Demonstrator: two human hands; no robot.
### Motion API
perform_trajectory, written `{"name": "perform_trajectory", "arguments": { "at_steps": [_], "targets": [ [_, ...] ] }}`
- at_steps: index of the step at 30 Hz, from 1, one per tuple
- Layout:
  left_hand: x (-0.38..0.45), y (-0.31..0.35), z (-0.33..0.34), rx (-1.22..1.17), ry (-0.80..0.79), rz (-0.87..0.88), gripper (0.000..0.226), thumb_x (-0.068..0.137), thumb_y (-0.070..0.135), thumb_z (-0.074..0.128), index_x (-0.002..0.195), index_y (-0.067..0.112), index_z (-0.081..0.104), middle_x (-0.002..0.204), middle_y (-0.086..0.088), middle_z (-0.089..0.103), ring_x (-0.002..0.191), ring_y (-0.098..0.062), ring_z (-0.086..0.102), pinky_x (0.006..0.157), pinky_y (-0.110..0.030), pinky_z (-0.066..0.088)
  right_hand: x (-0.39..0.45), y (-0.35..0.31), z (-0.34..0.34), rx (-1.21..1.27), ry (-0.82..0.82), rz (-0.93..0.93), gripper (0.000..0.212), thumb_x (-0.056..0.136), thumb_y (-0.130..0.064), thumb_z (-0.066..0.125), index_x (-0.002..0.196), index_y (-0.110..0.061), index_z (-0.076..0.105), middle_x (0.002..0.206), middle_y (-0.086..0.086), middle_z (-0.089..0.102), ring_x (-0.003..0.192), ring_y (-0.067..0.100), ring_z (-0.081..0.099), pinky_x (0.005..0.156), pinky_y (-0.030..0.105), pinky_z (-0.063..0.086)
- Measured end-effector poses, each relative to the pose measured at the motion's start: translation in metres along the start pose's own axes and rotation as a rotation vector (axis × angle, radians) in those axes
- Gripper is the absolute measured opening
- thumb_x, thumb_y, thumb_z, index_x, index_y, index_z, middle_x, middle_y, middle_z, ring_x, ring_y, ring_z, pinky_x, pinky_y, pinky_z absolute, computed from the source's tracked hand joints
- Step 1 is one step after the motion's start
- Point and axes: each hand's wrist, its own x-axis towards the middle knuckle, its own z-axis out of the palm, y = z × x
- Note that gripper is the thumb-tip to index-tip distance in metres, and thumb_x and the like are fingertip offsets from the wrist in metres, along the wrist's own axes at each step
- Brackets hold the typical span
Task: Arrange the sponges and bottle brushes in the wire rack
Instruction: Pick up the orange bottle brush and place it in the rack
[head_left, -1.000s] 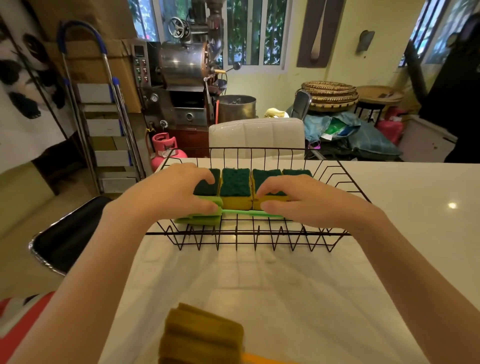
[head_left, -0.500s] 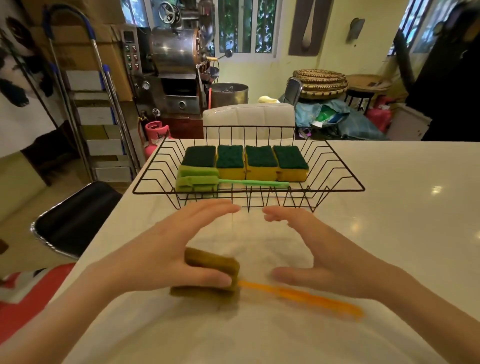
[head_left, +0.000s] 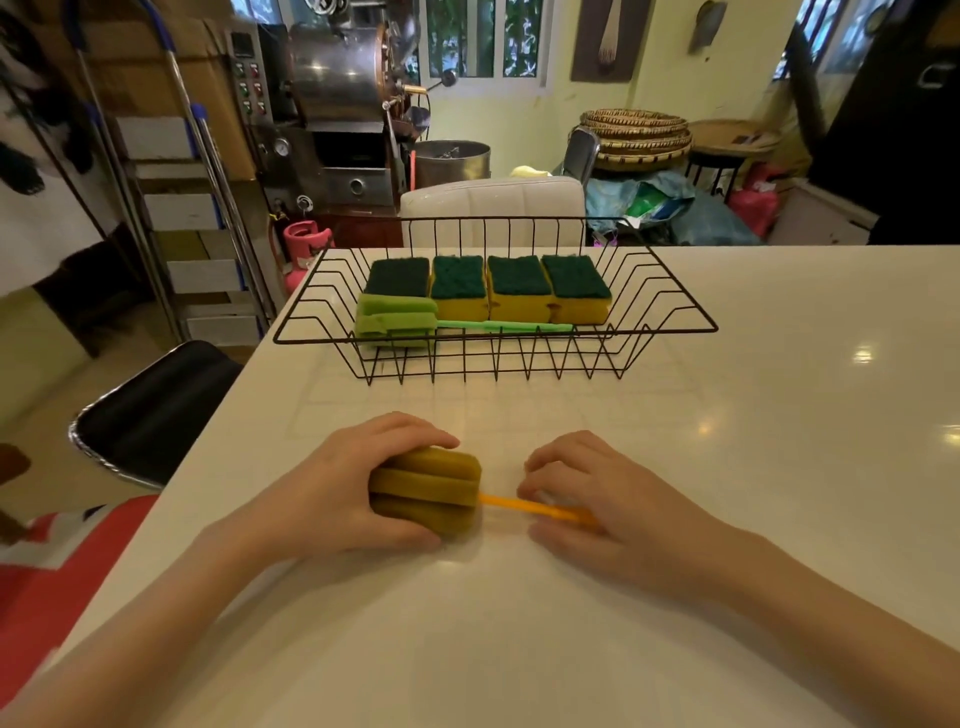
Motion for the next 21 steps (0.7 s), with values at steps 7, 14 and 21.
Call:
{"name": "perform_trajectory", "arguments": {
  "at_steps": [7,14,21],
  "targets": [
    [0.010,0.000,-0.006,-0.004,-0.020,-0.036,0.059,0.054,0.060,0.069,0.107,0.047,0.049,0.106,0.026,0.054,0.105,0.004,0.048,0.083,-0.007,0.043,0.008,-0.001,-0.009,-0.104,0.001,0.041,0.020,0.086,-0.035,0.047,0.097,-0.026,0.061,0.090,-0.011,0.057,0.088,0.007,0.045,0.071,0.021,0.038],
    [0.034,0.015,-0.030,0.051,0.032,0.027,0.051,0.051,0.061,0.065,0.098,0.050,0.050,0.099,0.026,0.057,0.101,0.008,0.047,0.078,-0.002,0.040,0.026,-0.005,-0.032,-0.025,-0.038,0.160,0.021,0.091,-0.032,0.045,0.109,-0.030,0.055,0.087,-0.012,0.055,0.078,0.012,0.052,0.070,0.028,0.046],
    [0.062,0.031,-0.067,0.042,0.119,0.086,0.056,0.050,0.062,0.063,0.103,0.052,0.047,0.111,0.033,0.047,0.103,0.012,0.046,0.076,-0.002,0.043,0.051,0.005,-0.072,0.009,0.169,0.076,0.014,0.086,-0.039,0.052,0.094,-0.031,0.060,0.066,-0.013,0.053,0.061,0.008,0.049,0.053,0.021,0.036]
  ]
}}
